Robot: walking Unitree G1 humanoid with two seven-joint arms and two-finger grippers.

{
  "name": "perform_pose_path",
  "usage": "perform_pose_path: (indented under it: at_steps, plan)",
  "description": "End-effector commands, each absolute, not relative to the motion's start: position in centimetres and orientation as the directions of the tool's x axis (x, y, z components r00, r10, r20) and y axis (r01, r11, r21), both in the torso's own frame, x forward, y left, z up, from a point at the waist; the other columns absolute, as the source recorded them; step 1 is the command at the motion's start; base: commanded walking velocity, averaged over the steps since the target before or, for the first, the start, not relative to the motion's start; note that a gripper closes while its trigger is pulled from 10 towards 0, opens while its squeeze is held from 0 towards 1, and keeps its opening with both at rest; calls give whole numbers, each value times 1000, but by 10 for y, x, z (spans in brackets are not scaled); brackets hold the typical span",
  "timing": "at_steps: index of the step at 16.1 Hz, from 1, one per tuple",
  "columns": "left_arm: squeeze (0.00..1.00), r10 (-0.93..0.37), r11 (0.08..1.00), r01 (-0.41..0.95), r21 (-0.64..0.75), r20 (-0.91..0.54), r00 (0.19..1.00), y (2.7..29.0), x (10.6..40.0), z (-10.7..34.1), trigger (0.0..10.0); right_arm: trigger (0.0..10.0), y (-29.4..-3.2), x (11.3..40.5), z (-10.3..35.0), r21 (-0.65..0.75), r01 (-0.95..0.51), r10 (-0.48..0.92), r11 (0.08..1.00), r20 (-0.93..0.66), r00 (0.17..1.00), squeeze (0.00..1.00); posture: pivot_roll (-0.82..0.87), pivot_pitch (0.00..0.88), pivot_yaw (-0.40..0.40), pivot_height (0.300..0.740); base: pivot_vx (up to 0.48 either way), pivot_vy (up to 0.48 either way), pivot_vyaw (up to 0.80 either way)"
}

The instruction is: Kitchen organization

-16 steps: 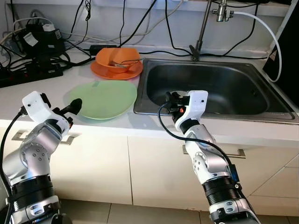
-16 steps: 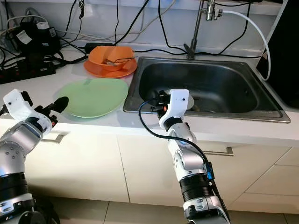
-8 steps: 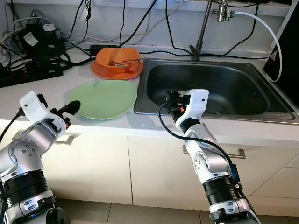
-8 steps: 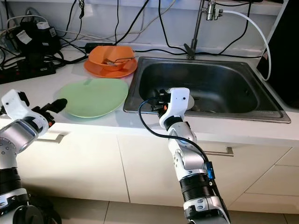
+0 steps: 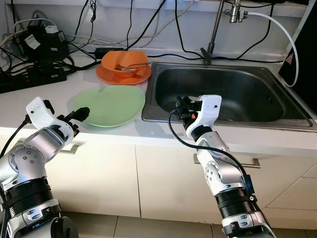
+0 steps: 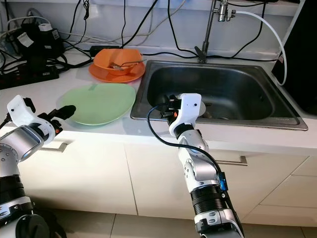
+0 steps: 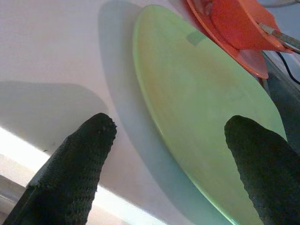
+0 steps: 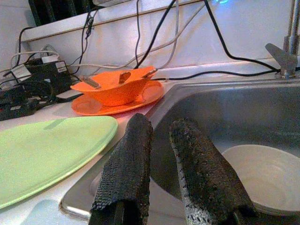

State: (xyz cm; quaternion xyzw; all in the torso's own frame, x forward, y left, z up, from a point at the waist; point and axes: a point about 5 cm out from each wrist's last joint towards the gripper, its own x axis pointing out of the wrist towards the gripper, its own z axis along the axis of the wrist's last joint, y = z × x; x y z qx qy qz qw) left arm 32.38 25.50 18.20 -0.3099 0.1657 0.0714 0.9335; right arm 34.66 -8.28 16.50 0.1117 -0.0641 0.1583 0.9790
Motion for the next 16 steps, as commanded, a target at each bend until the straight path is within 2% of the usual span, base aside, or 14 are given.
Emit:
perform_pose_path:
  at_steps: [1,8,14,15,16]
  plan:
    - [0,-11,794,-225,-566,-383,924,244,329,179,10000,10000,-84,345,167,187,-317,289,930,164,943,0,40,0,32,740,0,0,0]
    - [0,-106,797,-181,-577,-428,898,215,341,169,10000,10000,-84,344,166,183,-315,285,931,170,943,0,17,0,50,740,0,0,0]
    - [0,-74,773,-207,-600,-409,909,207,346,167,10000,10000,-87,344,167,179,-309,279,934,171,945,0,1,0,48,740,0,0,0]
    - [0,-64,767,-219,-604,-410,910,205,346,165,7490,10000,-88,343,166,180,-304,275,935,169,946,0,2,0,46,740,0,0,0]
    - [0,-52,764,-229,-603,-412,910,205,346,164,0,10000,-89,343,166,180,-302,274,936,167,947,0,1,0,45,740,0,0,0]
